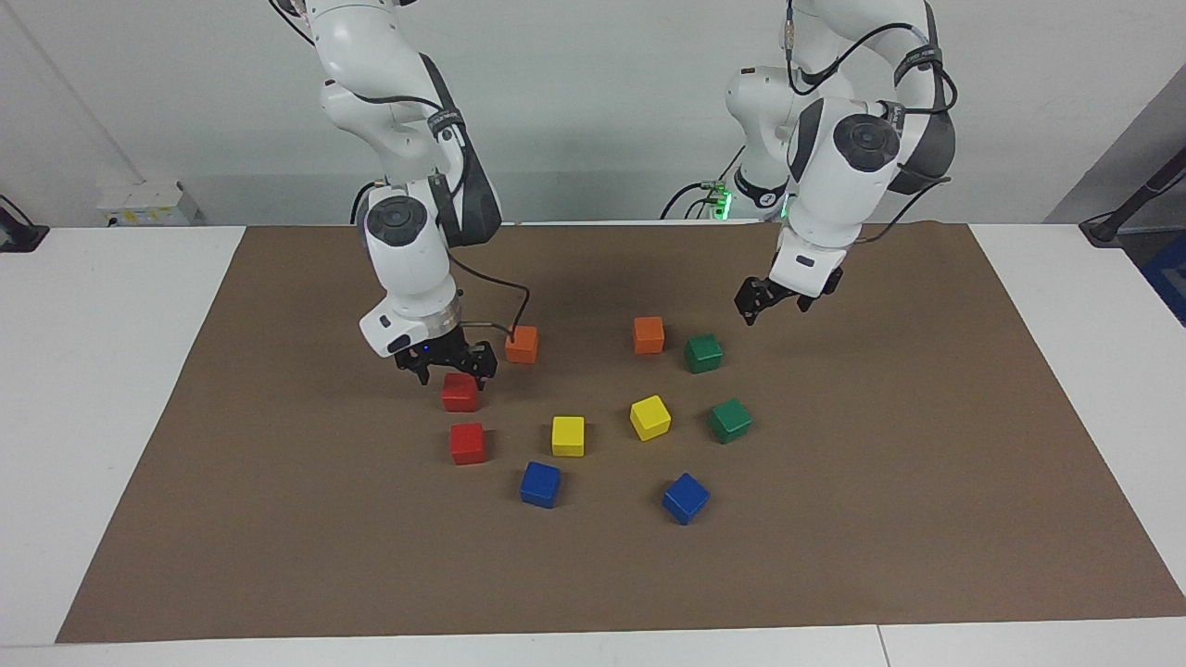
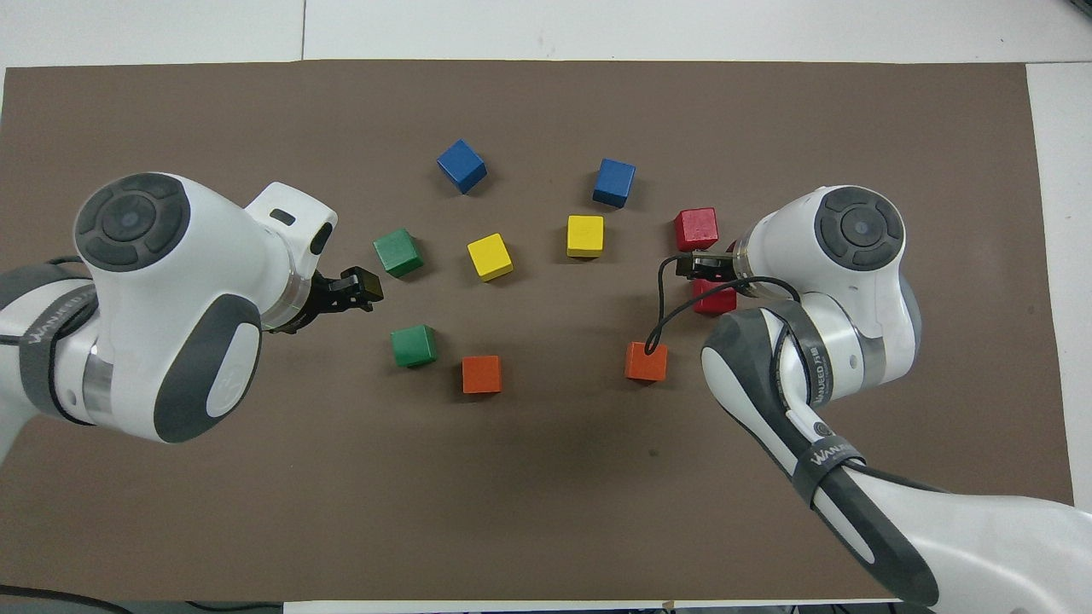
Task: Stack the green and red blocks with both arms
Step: 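Reach the left gripper to a green cube while the right gripper reaches a red cube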
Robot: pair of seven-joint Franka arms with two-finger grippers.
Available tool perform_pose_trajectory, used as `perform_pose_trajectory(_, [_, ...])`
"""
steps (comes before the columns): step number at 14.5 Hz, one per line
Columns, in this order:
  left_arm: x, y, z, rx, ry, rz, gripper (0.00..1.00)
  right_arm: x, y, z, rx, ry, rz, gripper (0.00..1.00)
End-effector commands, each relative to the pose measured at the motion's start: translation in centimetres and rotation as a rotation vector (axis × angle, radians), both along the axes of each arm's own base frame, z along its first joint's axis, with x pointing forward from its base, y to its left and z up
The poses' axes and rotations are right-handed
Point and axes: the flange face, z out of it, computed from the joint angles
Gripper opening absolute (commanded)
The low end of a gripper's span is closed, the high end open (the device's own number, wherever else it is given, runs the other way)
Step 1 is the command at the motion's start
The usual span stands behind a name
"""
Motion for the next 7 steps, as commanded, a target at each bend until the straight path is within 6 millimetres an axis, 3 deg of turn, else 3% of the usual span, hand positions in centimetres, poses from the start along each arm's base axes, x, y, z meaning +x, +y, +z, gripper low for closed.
perform_pose_trajectory(1, [-1.1,-0.7,-2.8,0.006,-0.033,0.022,1.00,-0.6,-0.3,-1.2,0.015,-0.004,-0.012,1.00])
perform_pose_trajectory(7, [-3.4,-3.3,-7.9,0.008,-0.024,0.010,1.00,-1.4,-0.6,-3.1,0.018,-0.024,-0.002,1.00])
